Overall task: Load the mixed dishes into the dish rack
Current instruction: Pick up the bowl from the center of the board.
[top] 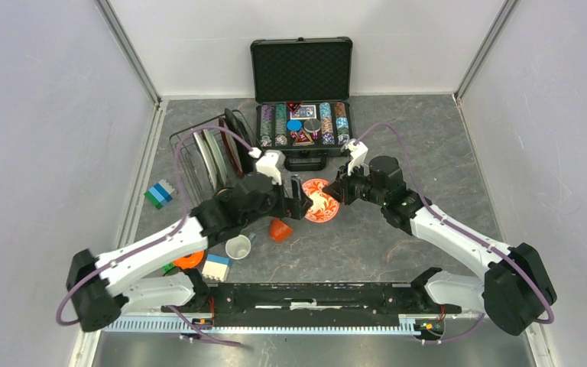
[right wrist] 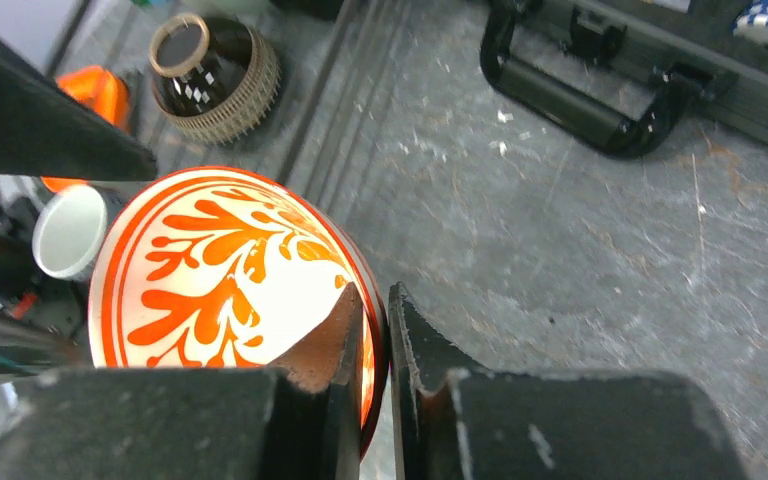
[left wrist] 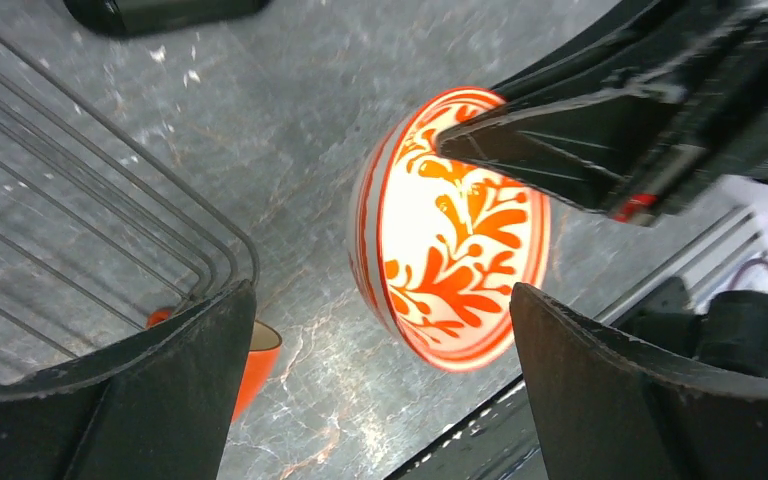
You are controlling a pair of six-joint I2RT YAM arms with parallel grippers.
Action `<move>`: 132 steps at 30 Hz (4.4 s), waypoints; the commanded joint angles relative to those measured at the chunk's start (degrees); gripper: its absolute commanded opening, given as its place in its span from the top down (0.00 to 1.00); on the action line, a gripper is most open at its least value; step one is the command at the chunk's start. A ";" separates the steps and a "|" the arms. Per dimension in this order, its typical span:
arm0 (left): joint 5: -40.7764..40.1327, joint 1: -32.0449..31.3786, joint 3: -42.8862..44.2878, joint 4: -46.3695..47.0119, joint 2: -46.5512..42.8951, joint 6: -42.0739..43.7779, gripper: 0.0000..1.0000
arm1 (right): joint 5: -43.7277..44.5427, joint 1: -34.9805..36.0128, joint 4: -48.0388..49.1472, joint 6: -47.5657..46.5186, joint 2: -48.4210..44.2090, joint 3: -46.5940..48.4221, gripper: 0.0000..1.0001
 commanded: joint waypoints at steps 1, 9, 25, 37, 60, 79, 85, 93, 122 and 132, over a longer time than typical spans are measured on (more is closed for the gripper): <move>-4.04 -0.14 -2.39 3.41 -11.40 3.22 0.00 | -1.93 -0.03 13.94 8.25 -0.64 -0.87 1.00; 11.97 8.09 -8.35 4.21 -24.21 6.31 0.05 | -10.83 -0.38 42.90 31.31 -0.42 -9.02 1.00; 56.67 23.61 -20.46 51.26 -23.38 -14.45 0.05 | -12.42 -0.42 85.61 62.37 4.68 -16.94 1.00; 57.85 22.77 -21.60 72.44 -12.81 -26.46 0.08 | -11.80 -0.04 87.24 63.34 5.61 -16.34 1.00; 51.83 13.90 -19.06 81.82 -4.83 -27.59 0.20 | -11.21 0.71 92.62 66.53 7.66 -16.61 1.00; 45.01 13.90 -18.27 64.84 -13.50 -17.88 0.26 | -10.65 0.72 91.25 65.73 6.97 -17.07 1.00; 44.69 13.94 -17.97 65.61 -12.40 -18.41 0.19 | -10.87 0.80 90.87 65.51 7.05 -16.90 1.00; 44.03 13.85 -18.01 67.25 -10.99 -19.23 0.31 | -11.09 0.76 90.63 65.44 7.32 -16.66 1.00; 42.45 13.85 -18.33 65.14 -12.17 -17.46 0.98 | -10.92 0.80 89.35 64.89 8.34 -16.77 0.53; 38.92 13.86 -17.41 55.73 -15.65 -12.87 0.98 | -8.54 0.80 77.13 58.05 4.46 -17.36 0.34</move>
